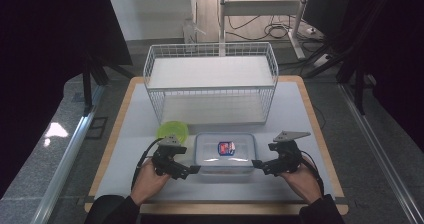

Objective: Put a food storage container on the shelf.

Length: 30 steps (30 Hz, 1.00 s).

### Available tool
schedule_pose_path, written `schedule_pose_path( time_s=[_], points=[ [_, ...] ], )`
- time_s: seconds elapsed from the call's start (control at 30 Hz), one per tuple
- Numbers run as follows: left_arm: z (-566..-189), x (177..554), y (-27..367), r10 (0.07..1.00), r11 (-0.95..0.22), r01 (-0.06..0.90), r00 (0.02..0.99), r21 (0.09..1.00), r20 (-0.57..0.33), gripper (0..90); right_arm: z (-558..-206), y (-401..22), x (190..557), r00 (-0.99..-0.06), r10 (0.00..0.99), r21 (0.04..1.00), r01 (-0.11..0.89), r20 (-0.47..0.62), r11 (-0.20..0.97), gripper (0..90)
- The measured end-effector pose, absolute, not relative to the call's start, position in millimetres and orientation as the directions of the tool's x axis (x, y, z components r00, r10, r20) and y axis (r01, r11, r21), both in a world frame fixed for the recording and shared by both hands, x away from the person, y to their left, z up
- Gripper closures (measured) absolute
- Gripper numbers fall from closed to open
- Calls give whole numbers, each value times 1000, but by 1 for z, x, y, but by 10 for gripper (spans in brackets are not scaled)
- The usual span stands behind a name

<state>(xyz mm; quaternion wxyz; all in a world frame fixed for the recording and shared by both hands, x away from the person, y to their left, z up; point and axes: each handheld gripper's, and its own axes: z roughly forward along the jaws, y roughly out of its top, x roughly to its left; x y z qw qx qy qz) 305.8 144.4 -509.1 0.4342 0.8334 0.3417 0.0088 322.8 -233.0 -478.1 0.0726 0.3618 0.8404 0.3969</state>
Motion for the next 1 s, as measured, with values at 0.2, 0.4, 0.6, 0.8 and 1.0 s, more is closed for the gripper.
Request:
schedule_pose_path(
  time_s=[0.2,0.4,0.6,0.8,1.0],
  points=[
    [-512,319,134,546,-388,596,763,703,-345,22,-485,-225,331,-749,617,682,584,242,441,8],
    [-511,328,124,533,-395,608,762,688,-368,0,-492,-217,339,-758,575,651,609,308,454,5],
    [-511,328,123,540,-392,615,756,684,-371,0,-491,-213,350,-740,571,642,637,355,426,23],
    [-511,326,121,553,-384,630,743,675,-378,0,-496,-212,355,-708,571,606,683,416,407,30],
    [-507,319,118,572,-380,625,738,681,-358,5,-492,-210,350,-720,577,611,668,386,425,42]
  ],
)
